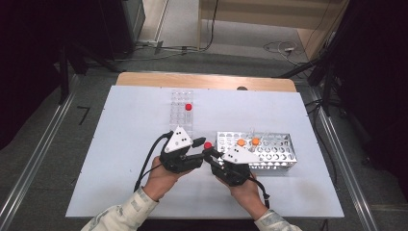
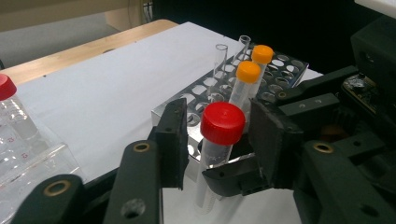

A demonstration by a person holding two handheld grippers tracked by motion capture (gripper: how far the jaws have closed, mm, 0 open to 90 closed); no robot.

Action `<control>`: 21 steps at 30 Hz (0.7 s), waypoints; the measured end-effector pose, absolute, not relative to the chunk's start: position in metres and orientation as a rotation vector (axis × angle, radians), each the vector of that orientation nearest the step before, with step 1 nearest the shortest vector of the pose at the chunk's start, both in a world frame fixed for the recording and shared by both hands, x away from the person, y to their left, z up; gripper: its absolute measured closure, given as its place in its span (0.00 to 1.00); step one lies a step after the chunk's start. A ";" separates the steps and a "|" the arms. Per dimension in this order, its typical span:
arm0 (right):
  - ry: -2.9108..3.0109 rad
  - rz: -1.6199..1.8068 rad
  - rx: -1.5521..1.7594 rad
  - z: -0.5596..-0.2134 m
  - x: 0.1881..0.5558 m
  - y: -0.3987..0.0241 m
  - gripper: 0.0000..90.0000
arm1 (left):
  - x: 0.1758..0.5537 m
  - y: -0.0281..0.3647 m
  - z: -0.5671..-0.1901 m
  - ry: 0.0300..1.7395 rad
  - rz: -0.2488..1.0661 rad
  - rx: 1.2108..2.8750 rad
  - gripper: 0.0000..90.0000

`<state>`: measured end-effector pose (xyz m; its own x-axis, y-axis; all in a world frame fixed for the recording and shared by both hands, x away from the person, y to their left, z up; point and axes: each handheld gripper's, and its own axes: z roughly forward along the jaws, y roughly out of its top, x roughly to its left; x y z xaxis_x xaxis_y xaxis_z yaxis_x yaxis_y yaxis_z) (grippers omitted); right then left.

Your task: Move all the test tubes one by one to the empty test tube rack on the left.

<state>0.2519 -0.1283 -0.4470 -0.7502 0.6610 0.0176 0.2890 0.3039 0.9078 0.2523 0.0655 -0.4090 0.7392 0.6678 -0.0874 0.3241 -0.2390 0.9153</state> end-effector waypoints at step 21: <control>2.280 1.435 0.848 -0.446 0.253 -0.130 0.54 | 0.254 0.070 -0.407 0.796 0.416 1.818 0.78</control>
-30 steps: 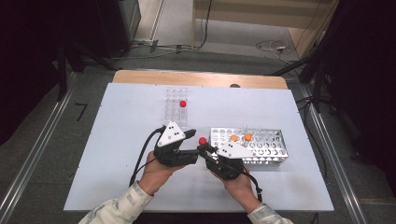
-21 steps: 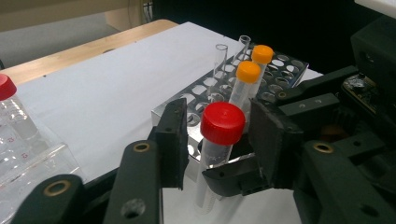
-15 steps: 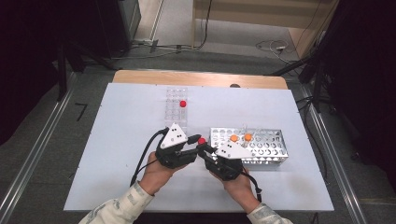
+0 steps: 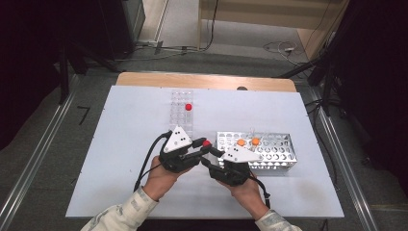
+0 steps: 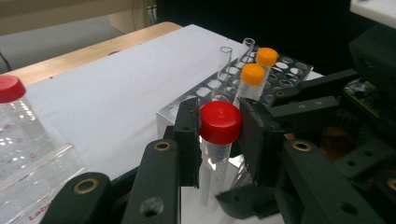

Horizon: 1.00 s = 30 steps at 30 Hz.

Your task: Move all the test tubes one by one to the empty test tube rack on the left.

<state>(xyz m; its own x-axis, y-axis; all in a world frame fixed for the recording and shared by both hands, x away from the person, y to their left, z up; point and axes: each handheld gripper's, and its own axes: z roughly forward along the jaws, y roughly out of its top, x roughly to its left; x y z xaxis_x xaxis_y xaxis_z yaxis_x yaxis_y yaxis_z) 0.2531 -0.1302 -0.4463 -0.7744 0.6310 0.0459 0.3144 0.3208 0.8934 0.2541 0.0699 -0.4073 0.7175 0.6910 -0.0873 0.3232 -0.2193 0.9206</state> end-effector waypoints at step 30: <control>2.318 1.468 0.782 -0.433 0.230 -0.152 0.40 | 0.304 0.098 -0.375 0.943 0.495 1.738 0.78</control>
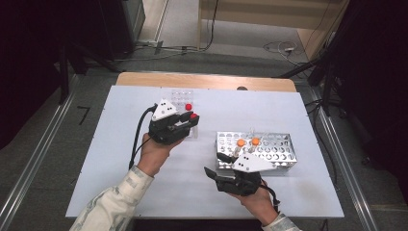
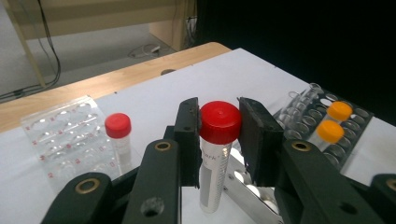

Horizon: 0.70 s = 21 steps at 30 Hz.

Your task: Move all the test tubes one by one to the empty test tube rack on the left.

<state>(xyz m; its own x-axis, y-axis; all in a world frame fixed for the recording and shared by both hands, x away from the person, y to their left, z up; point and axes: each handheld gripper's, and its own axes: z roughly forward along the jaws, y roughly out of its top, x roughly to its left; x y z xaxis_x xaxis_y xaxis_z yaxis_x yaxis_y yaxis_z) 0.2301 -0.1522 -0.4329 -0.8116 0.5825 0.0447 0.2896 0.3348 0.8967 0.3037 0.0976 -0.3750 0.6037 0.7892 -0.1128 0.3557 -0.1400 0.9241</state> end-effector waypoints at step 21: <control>2.306 1.470 0.797 -0.433 0.231 -0.157 0.40 | 0.332 0.108 -0.362 1.016 0.607 1.692 0.78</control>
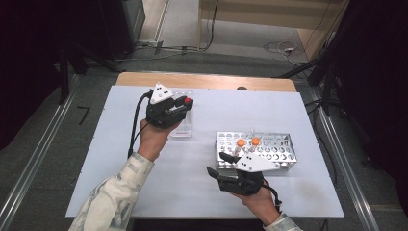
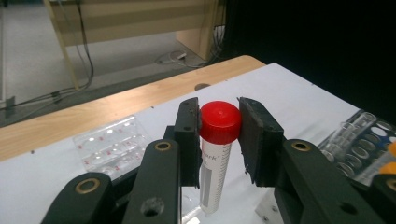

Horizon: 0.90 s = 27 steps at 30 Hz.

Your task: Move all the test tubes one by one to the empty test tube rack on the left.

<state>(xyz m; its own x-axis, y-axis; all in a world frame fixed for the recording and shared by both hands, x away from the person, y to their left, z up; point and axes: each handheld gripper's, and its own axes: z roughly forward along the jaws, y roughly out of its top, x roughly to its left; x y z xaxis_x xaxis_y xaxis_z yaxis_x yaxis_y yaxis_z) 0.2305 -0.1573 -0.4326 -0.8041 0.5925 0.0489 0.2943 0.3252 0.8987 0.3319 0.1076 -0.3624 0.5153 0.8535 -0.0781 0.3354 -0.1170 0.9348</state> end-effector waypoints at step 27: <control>2.315 1.456 0.839 -0.433 0.231 -0.156 0.28 | 0.344 0.101 -0.380 1.068 0.681 1.682 0.78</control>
<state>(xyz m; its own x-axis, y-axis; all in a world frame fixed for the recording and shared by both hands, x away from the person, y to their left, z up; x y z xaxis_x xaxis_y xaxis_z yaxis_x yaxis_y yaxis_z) 0.2311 -0.1564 -0.4333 -0.7920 0.6067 0.0685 0.3246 0.3235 0.8888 0.3440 0.1013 -0.3798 0.4538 0.8899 -0.0460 0.3332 -0.1215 0.9350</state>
